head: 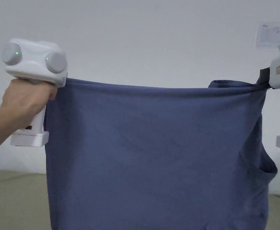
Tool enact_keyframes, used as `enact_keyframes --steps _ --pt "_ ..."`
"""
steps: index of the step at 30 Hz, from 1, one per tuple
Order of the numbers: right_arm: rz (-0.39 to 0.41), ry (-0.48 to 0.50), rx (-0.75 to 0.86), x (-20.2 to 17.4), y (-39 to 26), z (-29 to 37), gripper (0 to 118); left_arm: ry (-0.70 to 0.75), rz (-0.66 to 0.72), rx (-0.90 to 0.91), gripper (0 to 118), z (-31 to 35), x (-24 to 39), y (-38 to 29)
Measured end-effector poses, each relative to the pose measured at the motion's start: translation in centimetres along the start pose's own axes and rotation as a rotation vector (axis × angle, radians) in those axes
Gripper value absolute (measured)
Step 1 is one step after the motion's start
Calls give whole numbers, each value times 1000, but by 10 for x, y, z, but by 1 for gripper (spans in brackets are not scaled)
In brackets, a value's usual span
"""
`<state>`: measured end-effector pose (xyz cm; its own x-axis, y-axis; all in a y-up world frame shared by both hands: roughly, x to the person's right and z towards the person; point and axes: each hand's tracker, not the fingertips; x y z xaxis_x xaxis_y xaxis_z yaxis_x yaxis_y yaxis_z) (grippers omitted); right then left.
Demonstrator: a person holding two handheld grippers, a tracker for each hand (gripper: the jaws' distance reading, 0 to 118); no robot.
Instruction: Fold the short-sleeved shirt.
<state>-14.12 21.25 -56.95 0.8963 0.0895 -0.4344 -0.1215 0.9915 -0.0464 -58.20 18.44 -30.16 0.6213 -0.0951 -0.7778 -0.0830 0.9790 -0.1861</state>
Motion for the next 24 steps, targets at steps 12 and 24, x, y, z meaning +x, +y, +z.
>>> enact_keyframes --steps 12,24 --pt "13 -15 -107 -19 -91 -92 4 12 20 -77 6 -116 42 -84" --pt "-76 63 -352 -26 -310 -77 4 -82 -17 -396 6 -104 53 -323"
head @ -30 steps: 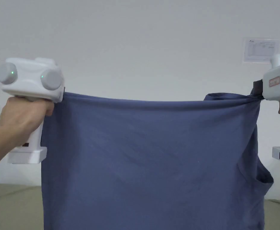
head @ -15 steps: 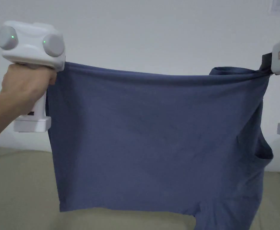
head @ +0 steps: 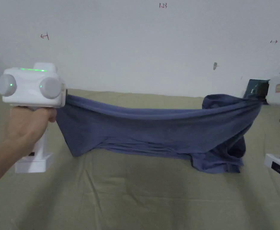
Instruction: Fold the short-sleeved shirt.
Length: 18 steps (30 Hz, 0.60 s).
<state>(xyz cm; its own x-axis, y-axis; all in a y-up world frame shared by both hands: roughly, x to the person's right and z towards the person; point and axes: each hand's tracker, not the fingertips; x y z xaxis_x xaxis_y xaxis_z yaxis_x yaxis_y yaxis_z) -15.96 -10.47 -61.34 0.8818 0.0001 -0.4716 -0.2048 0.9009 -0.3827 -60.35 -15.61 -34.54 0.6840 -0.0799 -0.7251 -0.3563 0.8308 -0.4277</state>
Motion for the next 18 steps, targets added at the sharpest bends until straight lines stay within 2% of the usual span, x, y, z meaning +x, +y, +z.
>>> enact_keyframes --steps 6,10,12,16,18 --pt "35 39 -95 18 -103 69 4 -35 -75 -86 6 55 -33 -105" --pt "-12 46 -163 31 -167 125 4 -45 -70 -154 6 105 -55 -164" --pt "-65 65 -214 39 -198 152 4 -58 -52 -190 6 130 -65 -188" --pt "-61 50 -257 44 -253 204 4 -65 -67 -229 6 177 -84 -237" --pt "-103 68 -283 49 -271 230 4 -80 -25 -257 6 186 -105 -257"
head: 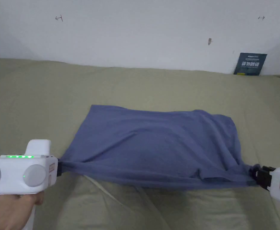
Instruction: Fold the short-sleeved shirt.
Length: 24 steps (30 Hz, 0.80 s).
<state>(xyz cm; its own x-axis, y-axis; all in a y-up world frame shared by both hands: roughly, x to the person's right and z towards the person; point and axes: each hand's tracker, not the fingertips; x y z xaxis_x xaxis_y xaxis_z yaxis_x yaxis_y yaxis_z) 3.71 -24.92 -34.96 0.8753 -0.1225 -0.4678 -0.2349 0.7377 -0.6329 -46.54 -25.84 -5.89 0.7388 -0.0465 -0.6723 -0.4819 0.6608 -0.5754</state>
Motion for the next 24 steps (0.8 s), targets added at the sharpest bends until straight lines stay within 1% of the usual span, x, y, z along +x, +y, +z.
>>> enact_keyframes --steps 2,6,9,11,13,14,19,20,21,22,23,24 --pt "-24 -1 -11 7 -25 15 4 -16 17 -11 6 11 -13 -21" --pt "-53 33 -53 14 -63 52 4 -39 37 -39 6 36 -31 -59" --pt "-72 35 -69 24 -91 69 4 -40 17 -56 6 57 -36 -86" --pt "-106 38 -107 33 -107 79 4 -54 10 -68 6 74 -38 -104" --pt "-149 20 -103 38 -123 88 4 -75 10 -85 6 81 -43 -117" --pt "-166 27 -116 40 -128 90 4 -82 15 -90 6 84 -42 -123" --pt "-155 19 -126 35 -131 90 5 -80 14 -102 6 86 -38 -129" --pt "-145 8 -127 33 -129 88 8 -77 13 -100 6 85 -37 -129" --pt "-144 2 -130 33 -127 86 28 -77 13 -102 7 84 -37 -127" --pt "-141 -35 -143 31 -124 86 65 -80 11 -99 26 83 -37 -126" --pt "-131 -88 -151 30 -122 87 105 -93 17 -96 73 84 -36 -125" --pt "-130 -69 -150 30 -119 84 117 -96 23 -105 118 83 -38 -125"
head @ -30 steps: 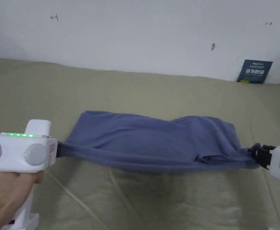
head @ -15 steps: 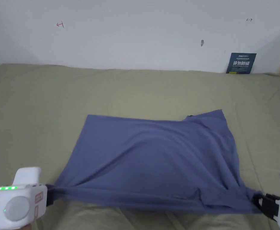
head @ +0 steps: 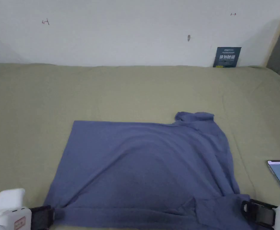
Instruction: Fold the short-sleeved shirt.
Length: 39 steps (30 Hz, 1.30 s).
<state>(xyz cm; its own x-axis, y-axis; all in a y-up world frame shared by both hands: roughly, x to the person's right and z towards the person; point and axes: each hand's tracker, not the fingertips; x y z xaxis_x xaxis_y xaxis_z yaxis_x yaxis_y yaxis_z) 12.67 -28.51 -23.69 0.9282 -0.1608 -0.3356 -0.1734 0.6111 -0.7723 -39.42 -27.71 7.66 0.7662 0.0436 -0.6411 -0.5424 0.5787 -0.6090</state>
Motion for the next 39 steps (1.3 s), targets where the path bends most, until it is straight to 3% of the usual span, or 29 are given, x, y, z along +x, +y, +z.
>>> enact_keyframes --steps 1,2,4,6,7,8,9,10,12,13,18,19,21,22,23,26,27,28,29,30,32,33,34,35,37,39 --pt "-10 17 51 1 -3 10 115 -6 19 -87 110 5 1 -9" --pt "-25 -10 105 -1 0 19 115 7 -18 11 110 7 -2 -1" --pt "-25 -29 86 1 2 29 116 -12 -4 -18 116 7 -15 2" --pt "-36 -25 82 -2 2 37 112 -14 19 -15 113 11 -23 2" --pt "-34 -12 51 -4 3 40 94 -25 24 5 108 41 -7 10" --pt "-24 14 54 -3 0 41 52 -45 14 48 92 48 -8 10" --pt "-14 16 71 -6 -3 45 0 -44 -1 47 30 53 -8 10" --pt "5 -22 77 -12 -5 46 0 -44 -18 36 0 56 -9 11" --pt "15 -40 66 -8 -3 38 0 12 -23 86 0 43 -23 8" --pt "26 0 34 -7 -1 35 0 4 -32 32 0 40 -29 7" --pt "56 -20 34 -12 -4 26 0 -47 23 -31 0 25 -28 -4" --pt "59 -18 29 -12 -4 23 0 -78 35 -45 21 20 -28 1" --pt "72 -2 24 -13 -6 25 0 -103 64 -69 118 3 -29 3" --pt "79 -2 22 -14 -5 22 0 -51 64 10 115 1 -34 4" --pt "84 -6 22 -14 -7 24 0 -89 66 -36 115 15 -31 1" --pt "89 -4 24 -10 -10 24 0 -21 76 -34 115 4 -28 0" --pt "94 -10 19 -8 -10 22 0 -19 71 -47 107 -12 -22 8" --pt "99 -23 18 -7 -14 25 0 -27 70 -52 83 -15 -21 8" --pt "100 -30 17 -4 -15 25 0 -52 84 -52 36 -14 -21 8" --pt "102 -32 16 0 -15 26 0 -57 97 -57 1 -9 -18 7" --pt "103 -32 24 7 -18 31 2 -70 116 -31 1 5 -10 4" --pt "102 -30 29 10 -19 31 34 -70 112 -39 1 7 -5 5" --pt "103 -27 32 13 -20 31 81 -87 126 -51 1 9 -1 4" --pt "99 -19 30 17 -21 29 118 -85 131 -50 1 -20 -34 6" --pt "60 11 40 24 -28 21 116 -80 134 -49 1 -29 -47 11" --pt "109 21 -79 19 -32 14 116 -91 136 -48 1 -15 -24 1"
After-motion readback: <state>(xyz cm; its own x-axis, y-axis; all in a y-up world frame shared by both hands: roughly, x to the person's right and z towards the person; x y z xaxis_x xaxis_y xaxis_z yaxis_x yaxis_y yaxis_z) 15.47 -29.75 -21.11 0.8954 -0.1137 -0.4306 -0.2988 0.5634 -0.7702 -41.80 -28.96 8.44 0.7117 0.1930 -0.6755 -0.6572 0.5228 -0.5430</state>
